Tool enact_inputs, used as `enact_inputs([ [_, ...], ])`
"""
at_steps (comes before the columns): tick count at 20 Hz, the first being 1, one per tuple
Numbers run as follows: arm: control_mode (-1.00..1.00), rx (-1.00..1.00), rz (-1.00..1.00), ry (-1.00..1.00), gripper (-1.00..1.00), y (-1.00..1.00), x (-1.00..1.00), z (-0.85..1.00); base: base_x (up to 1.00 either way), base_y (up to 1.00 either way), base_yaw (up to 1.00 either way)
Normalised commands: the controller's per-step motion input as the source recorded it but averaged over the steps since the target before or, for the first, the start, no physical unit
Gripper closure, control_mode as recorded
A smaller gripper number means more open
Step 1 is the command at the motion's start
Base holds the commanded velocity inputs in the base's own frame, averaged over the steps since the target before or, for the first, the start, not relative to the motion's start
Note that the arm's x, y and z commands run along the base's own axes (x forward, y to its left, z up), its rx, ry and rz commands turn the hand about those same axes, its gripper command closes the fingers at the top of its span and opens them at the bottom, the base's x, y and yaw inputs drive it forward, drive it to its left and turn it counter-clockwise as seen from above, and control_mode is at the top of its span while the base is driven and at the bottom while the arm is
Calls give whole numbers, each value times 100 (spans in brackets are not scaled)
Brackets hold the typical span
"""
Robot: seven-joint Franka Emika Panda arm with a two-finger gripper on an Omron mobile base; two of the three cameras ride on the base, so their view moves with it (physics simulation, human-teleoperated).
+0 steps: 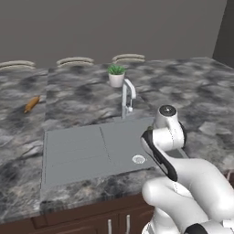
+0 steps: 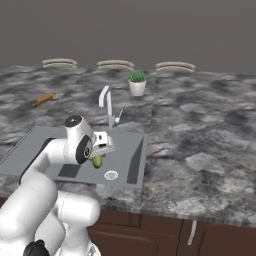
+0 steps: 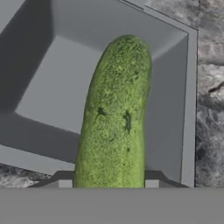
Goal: Turn on the sink faucet. Then move the cucumber from the counter to the sink. Turn off the sink. Move the vegetable from the sink to the pot next to the stove. Finally move the pot to the front center burner.
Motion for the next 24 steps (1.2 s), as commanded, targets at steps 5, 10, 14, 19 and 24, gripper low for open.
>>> enact_inputs([
  [5, 100, 0, 0, 0, 100, 0, 0, 0, 0, -1, -55],
  [10, 100, 0, 0, 0, 100, 0, 0, 0, 0, 0, -64],
  [14, 100, 0, 0, 0, 100, 0, 0, 0, 0, 0, -67],
  [19, 100, 0, 0, 0, 100, 0, 0, 0, 0, -19, -63],
  [24, 100, 0, 0, 0, 100, 0, 0, 0, -10, -58, -50],
])
